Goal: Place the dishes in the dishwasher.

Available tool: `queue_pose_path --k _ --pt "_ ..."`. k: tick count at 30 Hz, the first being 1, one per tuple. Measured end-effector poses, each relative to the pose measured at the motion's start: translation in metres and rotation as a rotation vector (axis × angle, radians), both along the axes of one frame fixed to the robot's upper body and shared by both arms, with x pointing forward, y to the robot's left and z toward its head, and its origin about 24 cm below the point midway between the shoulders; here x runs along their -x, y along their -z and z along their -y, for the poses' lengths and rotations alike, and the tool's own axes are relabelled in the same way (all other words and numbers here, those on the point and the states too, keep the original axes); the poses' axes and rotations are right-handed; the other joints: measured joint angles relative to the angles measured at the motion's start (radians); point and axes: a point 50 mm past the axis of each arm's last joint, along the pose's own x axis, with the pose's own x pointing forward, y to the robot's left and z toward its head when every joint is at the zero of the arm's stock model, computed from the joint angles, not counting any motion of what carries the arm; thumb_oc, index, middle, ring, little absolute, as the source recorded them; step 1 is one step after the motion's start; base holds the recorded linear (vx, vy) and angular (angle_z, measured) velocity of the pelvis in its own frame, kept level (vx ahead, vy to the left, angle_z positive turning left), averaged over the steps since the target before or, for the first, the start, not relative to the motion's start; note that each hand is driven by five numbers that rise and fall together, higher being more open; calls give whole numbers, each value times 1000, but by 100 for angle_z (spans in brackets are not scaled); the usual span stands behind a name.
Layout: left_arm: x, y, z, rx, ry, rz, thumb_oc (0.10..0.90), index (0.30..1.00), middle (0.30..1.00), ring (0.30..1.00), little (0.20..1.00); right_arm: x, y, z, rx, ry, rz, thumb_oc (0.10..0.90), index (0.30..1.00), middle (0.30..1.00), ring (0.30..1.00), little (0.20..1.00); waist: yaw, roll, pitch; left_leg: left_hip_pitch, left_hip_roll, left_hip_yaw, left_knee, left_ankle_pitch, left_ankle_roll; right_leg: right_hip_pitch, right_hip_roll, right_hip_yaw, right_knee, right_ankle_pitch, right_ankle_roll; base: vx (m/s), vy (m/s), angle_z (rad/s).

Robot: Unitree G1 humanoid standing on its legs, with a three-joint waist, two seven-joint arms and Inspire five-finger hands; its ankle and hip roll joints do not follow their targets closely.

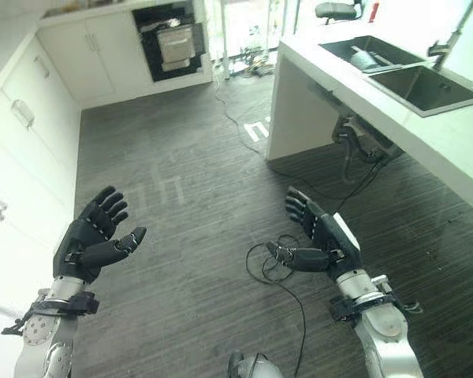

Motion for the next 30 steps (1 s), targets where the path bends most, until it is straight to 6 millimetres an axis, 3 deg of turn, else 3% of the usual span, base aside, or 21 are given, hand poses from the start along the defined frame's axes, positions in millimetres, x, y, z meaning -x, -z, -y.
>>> queue_pose_path --k 1,2,3,4,6,7,9,11,12,15,16,17,19,23,24,25,26,27,28,29,30 --pt "-3 -7 3 -2 15 38 800 900 900 900 900 -1 -2 0 2 -5 9 800 900 900 900 900 13 -28 8 -99 14 9 163 62 0 4 -11 23 -9 1 0 233 -110 -42" --pt "-1 -7 6 -11 41 41 800 900 900 900 900 0 1 -1 -6 -6 -1 800 900 900 900 900 25 -65 18 -235 38 12 255 6 34 51 -13 51 -50 0 2 286 -45 -62" --pt "2 -5 6 -13 42 32 800 900 900 900 900 -1 0 -1 -6 -10 2 800 900 900 900 900 30 -73 27 -286 46 14 180 -23 72 89 -12 66 -80 5 11 297 82 -47" --pt "5 -3 4 -17 39 20 800 900 900 900 900 -1 -1 -1 -7 -13 8 800 900 900 900 900 26 -72 29 -301 49 24 69 -25 79 117 -11 69 -95 0 29 265 172 -30" --pt "10 1 2 -23 33 4 800 900 900 900 900 -5 -5 -3 -16 -18 25 800 900 900 900 900 24 -48 34 -326 60 28 -199 -13 84 163 11 93 -110 -28 76 257 179 -33" --pt "12 0 2 -26 31 15 800 900 900 900 900 -11 -13 -5 -17 -25 63 800 900 900 900 900 25 -5 44 -382 86 12 -271 13 78 163 39 100 -108 -41 98 274 122 -44" --pt "13 2 2 -28 41 8 800 900 900 900 900 -15 -18 -6 -19 -26 83 800 900 900 900 900 40 44 67 -498 120 -72 -282 56 68 170 84 129 -85 -63 96 303 123 -55" --pt "22 8 -2 -31 27 -21 800 900 900 900 900 -14 -15 -6 -18 -26 63 800 900 900 900 900 62 49 72 -577 116 -150 -272 87 55 199 94 176 -66 -89 84 307 194 -62" --pt "24 9 -2 -32 31 -28 800 900 900 900 900 -13 -16 -3 -10 -17 64 800 900 900 900 900 61 55 78 -589 118 -141 -264 87 59 232 93 189 -82 -102 86 357 273 -47" --pt "20 6 -1 -56 38 -12 800 900 900 900 900 -16 -20 -2 -60 -24 66 800 900 900 900 900 83 59 78 -509 105 -98 -286 101 81 312 60 260 -109 -134 122 316 254 -70" --pt "18 3 -1 -60 41 2 800 900 900 900 900 -16 -23 -3 -83 -30 73 800 900 900 900 900 81 65 74 -431 95 -80 -295 90 98 345 35 243 -109 -154 154 275 225 -72" --pt "10 -4 0 -71 52 33 800 900 900 900 900 -12 -25 -4 -110 -26 80 800 900 900 900 900 74 49 73 -391 57 -48 -312 149 143 372 -15 233 -92 -180 188 302 248 -53" --pt "-1 -18 2 -89 72 91 800 900 900 900 900 -8 -30 -5 -119 -18 102 800 900 900 900 900 76 45 71 -365 16 -35 -296 191 183 392 -52 197 -61 -180 215 297 202 -21" --pt "-20 -41 10 -104 124 192 800 900 900 900 900 -4 -24 -12 -235 37 119 800 900 900 900 900 47 11 48 -284 -66 -68 -328 156 258 342 -138 119 152 -86 351 251 197 30" --pt "-20 -42 10 -119 134 194 800 900 900 900 900 -4 -22 -14 -272 51 129 800 900 900 900 900 51 12 47 -273 -71 -69 -308 124 278 280 -139 125 295 -34 376 169 179 5" --pt "-18 -41 9 -126 130 185 800 900 900 900 900 -4 -21 -17 -298 54 129 800 900 900 900 900 51 12 48 -265 -71 -63 -284 95 291 188 -150 125 473 4 382 180 107 -15" --pt "-14 -35 7 -127 119 161 800 900 900 900 900 -5 -20 -21 -304 40 128 800 900 900 900 900 51 22 53 -243 -64 -43 -300 91 290 61 -167 101 625 -6 354 198 -2 -44" --pt "-10 -29 6 -152 113 130 800 900 900 900 900 -6 -20 -25 -290 22 121 800 900 900 900 900 49 38 58 -207 -51 -14 -341 87 282 -45 -171 52 621 -35 313 357 -165 -68" --pt "-6 -23 7 -160 126 102 800 900 900 900 900 -3 -17 -21 -239 16 92 800 900 900 900 900 47 45 61 -143 -46 -1 -406 77 256 -99 -134 -8 372 -50 266 339 -215 -59" --pt "-6 -22 7 -159 128 96 800 900 900 900 900 -1 -13 -17 -227 25 74 800 900 900 900 900 49 20 68 -139 -38 22 -359 -3 83 -89 -118 -25 154 -29 236 378 -262 -22" --pt "-6 -28 5 -191 136 113 800 900 900 900 900 2 -11 -15 -249 44 78 800 900 900 900 900 44 -24 64 -184 -40 3 -239 -31 189 -77 -150 -40 9 -7 260 206 -157 1"
